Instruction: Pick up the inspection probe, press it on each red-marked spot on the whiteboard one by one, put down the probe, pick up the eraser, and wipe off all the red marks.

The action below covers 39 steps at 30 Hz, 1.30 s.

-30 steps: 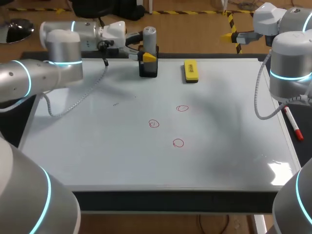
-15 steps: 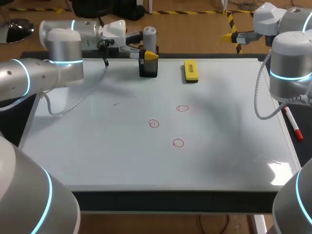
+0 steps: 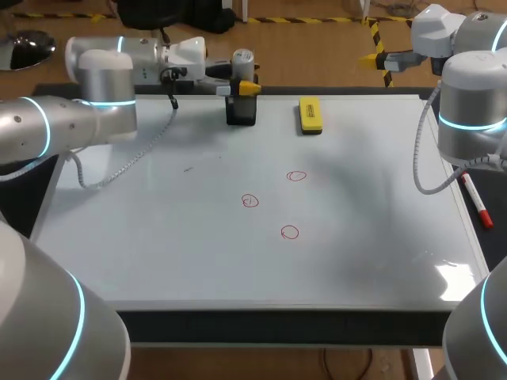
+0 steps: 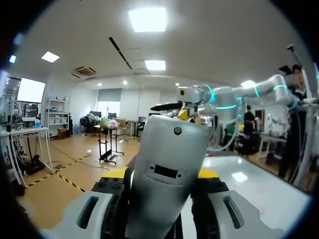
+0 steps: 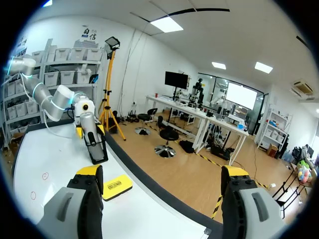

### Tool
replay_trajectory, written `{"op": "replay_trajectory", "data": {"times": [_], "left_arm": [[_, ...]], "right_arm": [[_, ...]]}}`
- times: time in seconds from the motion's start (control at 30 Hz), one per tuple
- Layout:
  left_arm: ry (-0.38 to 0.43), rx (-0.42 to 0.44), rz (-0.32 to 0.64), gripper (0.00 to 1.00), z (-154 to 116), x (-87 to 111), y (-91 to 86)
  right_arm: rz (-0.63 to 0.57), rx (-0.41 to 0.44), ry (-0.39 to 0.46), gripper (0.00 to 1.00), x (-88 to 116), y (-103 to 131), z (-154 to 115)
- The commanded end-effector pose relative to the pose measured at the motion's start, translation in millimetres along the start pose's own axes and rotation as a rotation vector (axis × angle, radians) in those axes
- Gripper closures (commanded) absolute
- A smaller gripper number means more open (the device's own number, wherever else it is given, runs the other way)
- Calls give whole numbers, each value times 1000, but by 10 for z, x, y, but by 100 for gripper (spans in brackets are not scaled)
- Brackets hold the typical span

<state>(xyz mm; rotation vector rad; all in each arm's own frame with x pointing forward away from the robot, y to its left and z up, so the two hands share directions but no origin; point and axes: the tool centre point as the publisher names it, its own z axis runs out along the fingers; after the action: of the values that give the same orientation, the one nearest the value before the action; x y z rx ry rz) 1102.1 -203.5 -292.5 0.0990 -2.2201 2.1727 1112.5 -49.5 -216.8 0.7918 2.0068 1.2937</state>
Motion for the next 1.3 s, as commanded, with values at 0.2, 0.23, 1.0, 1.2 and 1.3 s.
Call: {"op": "replay_trajectory", "data": {"times": [0.2, 0.23, 1.0, 1.2, 1.3], "left_arm": [[-12, -1, -5, 80, 10, -17, 33], [-16, 2, -3, 92, 10, -17, 27], [-33, 25, 13, 100, 27, -46, -220], [-40, 42, 34, 100, 29, -15, -315], [-48, 60, 50, 100, 8, 0, -380]], "right_arm": [[0, 3, 1, 0, -5, 4, 5], [0, 3, 1, 0, -5, 4, 5], [0, 3, 1, 0, -5, 4, 5], [0, 3, 1, 0, -5, 4, 5], [0, 3, 1, 0, -5, 4, 5]]}}
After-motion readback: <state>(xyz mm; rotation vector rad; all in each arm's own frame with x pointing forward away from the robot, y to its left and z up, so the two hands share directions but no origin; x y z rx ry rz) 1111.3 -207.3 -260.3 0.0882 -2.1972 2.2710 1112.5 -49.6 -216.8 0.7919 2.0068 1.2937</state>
